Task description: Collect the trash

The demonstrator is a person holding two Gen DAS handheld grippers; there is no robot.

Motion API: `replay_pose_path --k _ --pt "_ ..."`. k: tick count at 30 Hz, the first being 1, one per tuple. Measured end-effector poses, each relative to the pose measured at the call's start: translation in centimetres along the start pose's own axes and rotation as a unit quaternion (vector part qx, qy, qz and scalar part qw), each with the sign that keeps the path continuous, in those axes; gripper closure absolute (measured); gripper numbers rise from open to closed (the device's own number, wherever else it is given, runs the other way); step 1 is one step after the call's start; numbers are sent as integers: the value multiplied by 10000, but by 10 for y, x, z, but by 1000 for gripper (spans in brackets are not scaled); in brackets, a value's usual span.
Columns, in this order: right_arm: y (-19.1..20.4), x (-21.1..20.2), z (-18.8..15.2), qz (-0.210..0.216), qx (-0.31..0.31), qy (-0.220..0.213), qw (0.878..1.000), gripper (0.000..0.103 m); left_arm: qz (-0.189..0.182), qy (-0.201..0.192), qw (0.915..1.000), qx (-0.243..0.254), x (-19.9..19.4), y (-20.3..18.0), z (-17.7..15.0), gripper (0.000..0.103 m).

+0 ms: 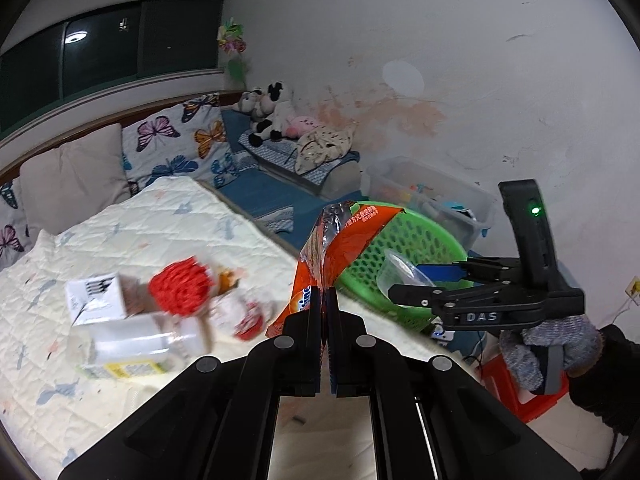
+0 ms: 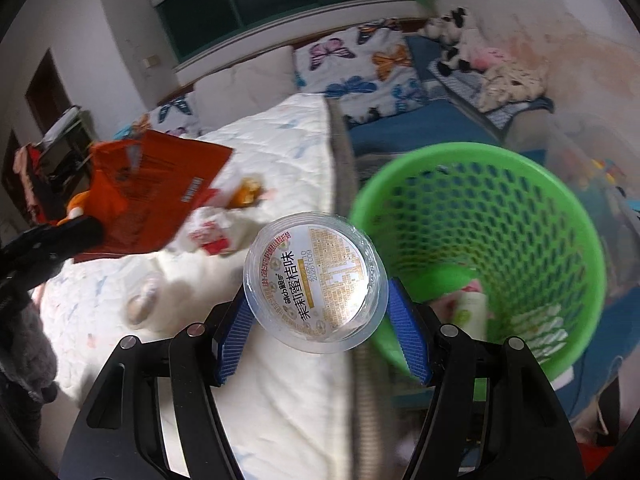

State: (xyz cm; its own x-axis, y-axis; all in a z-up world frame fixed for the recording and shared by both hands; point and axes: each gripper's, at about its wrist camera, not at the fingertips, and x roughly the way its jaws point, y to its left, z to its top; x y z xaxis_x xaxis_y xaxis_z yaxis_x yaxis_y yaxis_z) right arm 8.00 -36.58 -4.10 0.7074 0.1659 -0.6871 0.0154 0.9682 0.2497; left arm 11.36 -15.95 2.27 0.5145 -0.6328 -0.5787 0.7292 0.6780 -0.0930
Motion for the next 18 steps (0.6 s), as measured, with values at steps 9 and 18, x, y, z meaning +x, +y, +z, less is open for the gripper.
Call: replay_pose_path --k 9,18 --pt "-46 6 -4 -626 137 110 9979 38 -286 58 9995 75 30 -27 21 100" --pt "-74 19 -4 -1003 191 244 9945 38 -454 219 9987 66 64 -48 36 100"
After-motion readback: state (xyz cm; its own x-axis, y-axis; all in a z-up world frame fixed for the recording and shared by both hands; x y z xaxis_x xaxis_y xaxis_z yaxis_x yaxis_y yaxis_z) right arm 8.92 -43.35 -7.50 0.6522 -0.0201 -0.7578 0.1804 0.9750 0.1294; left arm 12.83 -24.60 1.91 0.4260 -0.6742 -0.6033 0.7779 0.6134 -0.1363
